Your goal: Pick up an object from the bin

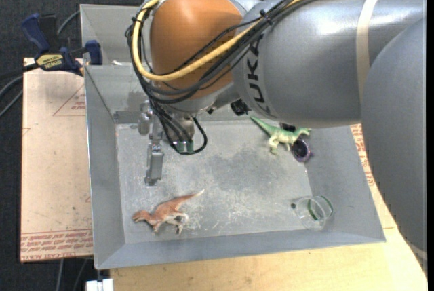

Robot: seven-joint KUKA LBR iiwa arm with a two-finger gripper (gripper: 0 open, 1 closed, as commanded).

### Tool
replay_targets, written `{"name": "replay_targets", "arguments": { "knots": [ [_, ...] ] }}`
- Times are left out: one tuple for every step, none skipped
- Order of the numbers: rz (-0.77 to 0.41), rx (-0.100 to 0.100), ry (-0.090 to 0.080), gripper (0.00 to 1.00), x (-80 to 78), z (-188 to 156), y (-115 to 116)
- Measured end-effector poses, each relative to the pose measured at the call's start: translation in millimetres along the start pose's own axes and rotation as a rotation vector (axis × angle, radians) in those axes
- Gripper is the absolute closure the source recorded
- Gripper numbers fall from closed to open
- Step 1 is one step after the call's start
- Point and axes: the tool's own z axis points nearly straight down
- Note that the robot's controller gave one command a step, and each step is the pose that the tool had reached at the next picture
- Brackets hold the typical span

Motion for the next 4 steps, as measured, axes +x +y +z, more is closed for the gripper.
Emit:
{"name": "replay_targets", "arguments": {
  "knots": [
    [0.006,-0.002,-0.007,0.0,-1.6,-5,-2],
    [-0.119,-0.002,-0.004,0.0,28.7,81,-23],
    [-0.162,-0.002,-0.007,0.0,7.4,125,-11],
    [-0.152,-0.005,-0.014,0.0,65.7,168,-43]
  ]
}}
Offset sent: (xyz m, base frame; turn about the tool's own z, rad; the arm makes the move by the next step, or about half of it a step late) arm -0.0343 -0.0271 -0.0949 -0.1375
